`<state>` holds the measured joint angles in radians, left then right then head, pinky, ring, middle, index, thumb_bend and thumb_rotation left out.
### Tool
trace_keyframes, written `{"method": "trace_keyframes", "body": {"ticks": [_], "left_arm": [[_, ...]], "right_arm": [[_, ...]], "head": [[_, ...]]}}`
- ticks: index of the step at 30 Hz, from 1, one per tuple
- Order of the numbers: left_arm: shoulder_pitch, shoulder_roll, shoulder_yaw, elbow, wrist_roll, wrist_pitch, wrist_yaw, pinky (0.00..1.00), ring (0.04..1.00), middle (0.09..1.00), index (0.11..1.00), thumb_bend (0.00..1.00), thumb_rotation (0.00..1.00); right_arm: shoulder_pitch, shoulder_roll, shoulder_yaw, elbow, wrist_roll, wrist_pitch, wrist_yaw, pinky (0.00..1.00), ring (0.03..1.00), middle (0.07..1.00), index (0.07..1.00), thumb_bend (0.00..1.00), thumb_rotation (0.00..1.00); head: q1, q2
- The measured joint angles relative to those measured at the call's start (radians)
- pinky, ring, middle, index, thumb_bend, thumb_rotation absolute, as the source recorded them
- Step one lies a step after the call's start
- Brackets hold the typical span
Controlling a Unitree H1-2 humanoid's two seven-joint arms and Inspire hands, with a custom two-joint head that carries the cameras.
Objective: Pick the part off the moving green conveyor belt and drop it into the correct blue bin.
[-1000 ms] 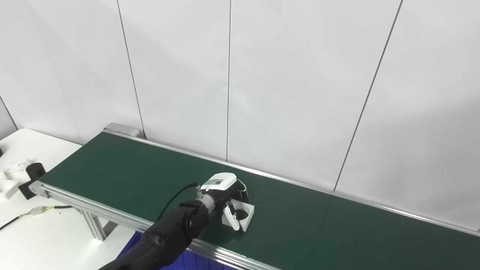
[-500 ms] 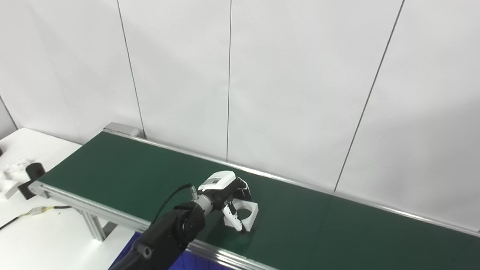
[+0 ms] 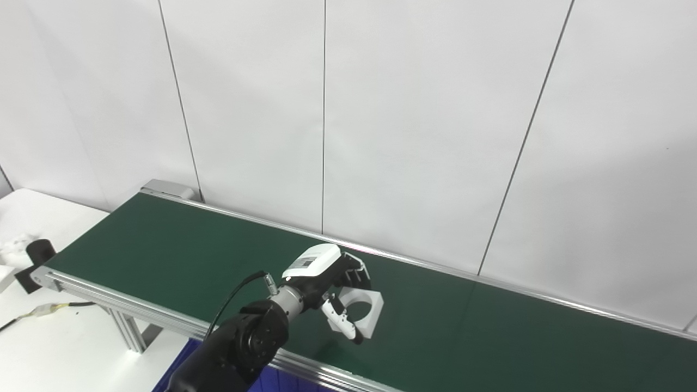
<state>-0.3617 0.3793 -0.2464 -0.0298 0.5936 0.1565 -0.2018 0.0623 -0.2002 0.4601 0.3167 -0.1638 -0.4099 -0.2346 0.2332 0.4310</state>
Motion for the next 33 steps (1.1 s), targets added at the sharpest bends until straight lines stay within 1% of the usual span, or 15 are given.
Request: {"method": "trace_keyframes", "body": {"ticks": [2, 3, 5, 6, 9, 11, 13, 16, 19, 20, 21, 24, 26, 29, 33], "left_arm": [[0.008, -0.001, 0.002, -0.035, -0.001, 0.014, -0.009, 0.55, 0.473, 0.472, 0.497, 0.5, 0.0], [0.016, -0.004, 0.006, -0.053, -0.003, 0.018, -0.015, 0.48, 0.446, 0.478, 0.503, 0.5, 0.0], [0.036, -0.012, 0.019, -0.081, -0.025, 0.018, -0.018, 0.42, 0.426, 0.48, 0.508, 0.5, 0.0], [0.048, -0.017, 0.027, -0.093, -0.042, 0.016, -0.018, 0.42, 0.423, 0.48, 0.509, 0.5, 0.0], [0.082, -0.018, 0.042, -0.121, -0.076, -0.002, -0.018, 0.41, 0.424, 0.493, 0.505, 0.5, 0.0], [0.104, -0.018, 0.05, -0.149, -0.098, -0.023, -0.018, 0.4, 0.426, 0.497, 0.502, 0.5, 0.0], [0.117, -0.019, 0.052, -0.172, -0.12, -0.033, -0.018, 0.41, 0.431, 0.498, 0.498, 0.5, 0.0], [0.143, -0.018, 0.065, -0.217, -0.139, -0.033, -0.019, 0.43, 0.443, 0.495, 0.495, 0.5, 0.0], [0.18, -0.018, 0.073, -0.268, -0.158, -0.034, -0.021, 0.43, 0.448, 0.496, 0.492, 0.5, 0.0], [0.19, -0.018, 0.075, -0.28, -0.165, -0.034, -0.021, 0.43, 0.449, 0.497, 0.49, 0.5, 0.0], [0.204, -0.018, 0.08, -0.294, -0.176, -0.034, -0.023, 0.43, 0.45, 0.497, 0.49, 0.5, 0.0], [0.239, -0.019, 0.09, -0.316, -0.196, -0.034, -0.024, 0.39, 0.433, 0.498, 0.498, 0.5, 0.0], [0.26, -0.019, 0.095, -0.329, -0.199, -0.034, -0.024, 0.38, 0.426, 0.495, 0.503, 0.5, 0.0], [0.283, -0.019, 0.095, -0.345, -0.209, -0.039, -0.025, 0.43, 0.445, 0.496, 0.491, 0.5, 0.0], [0.31, -0.019, 0.095, -0.347, -0.22, -0.046, -0.031, 0.46, 0.46, 0.498, 0.483, 0.5, 0.0]], "right_arm": [[0.0, 0.0, -0.001, 0.0, 0.0, 0.0, 0.0, 0.68, 0.77, 0.807, 0.886, 0.61, 0.69], [0.0, -0.001, -0.002, 0.0, 0.001, 0.0, 0.0, 0.68, 0.77, 0.806, 0.884, 0.62, 0.69], [0.0, -0.003, -0.004, -0.001, 0.003, 0.0, 0.0, 0.68, 0.77, 0.804, 0.883, 0.62, 0.69], [0.0, -0.005, -0.005, -0.002, 0.005, 0.0, 0.0, 0.68, 0.771, 0.804, 0.882, 0.62, 0.69], [0.001, -0.006, -0.008, -0.008, 0.01, 0.0, 0.0, 0.68, 0.771, 0.799, 0.877, 0.62, 0.68], [0.003, -0.006, -0.01, -0.014, 0.01, 0.0, 0.001, 0.68, 0.77, 0.798, 0.873, 0.6, 0.66], [0.005, -0.006, -0.012, -0.017, 0.01, 0.0, 0.001, 0.68, 0.771, 0.798, 0.873, 0.59, 0.64], [0.008, -0.006, -0.014, -0.034, 0.009, 0.0, 0.004, 0.69, 0.773, 0.799, 0.873, 0.58, 0.62], [0.015, -0.006, -0.02, -0.047, 0.009, 0.0, 0.01, 0.7, 0.777, 0.802, 0.874, 0.58, 0.6], [0.016, -0.006, -0.022, -0.049, 0.009, 0.0, 0.015, 0.7, 0.777, 0.802, 0.874, 0.58, 0.6], [0.018, -0.007, -0.024, -0.052, 0.009, 0.0, 0.019, 0.7, 0.777, 0.802, 0.874, 0.58, 0.6], [0.022, -0.006, -0.034, -0.066, 0.002, 0.0, 0.023, 0.69, 0.774, 0.796, 0.869, 0.58, 0.6], [0.026, -0.006, -0.043, -0.083, -0.002, 0.0, 0.024, 0.69, 0.773, 0.795, 0.867, 0.59, 0.59], [0.031, -0.005, -0.056, -0.091, -0.007, 0.0, 0.028, 0.69, 0.769, 0.793, 0.865, 0.59, 0.58], [0.041, 0.0, -0.069, -0.115, -0.02, 0.0, 0.045, 0.68, 0.762, 0.793, 0.863, 0.58, 0.56]], "head": [[-0.02, 0.012], [-0.035, 0.023], [-0.035, 0.023], [-0.055, 0.035], [-0.069, 0.048], [-0.092, 0.066], [-0.092, 0.066], [-0.121, 0.1], [-0.127, 0.107], [-0.143, 0.126], [-0.143, 0.126], [-0.157, 0.134], [-0.181, 0.156], [-0.196, 0.181], [-0.207, 0.192]]}}
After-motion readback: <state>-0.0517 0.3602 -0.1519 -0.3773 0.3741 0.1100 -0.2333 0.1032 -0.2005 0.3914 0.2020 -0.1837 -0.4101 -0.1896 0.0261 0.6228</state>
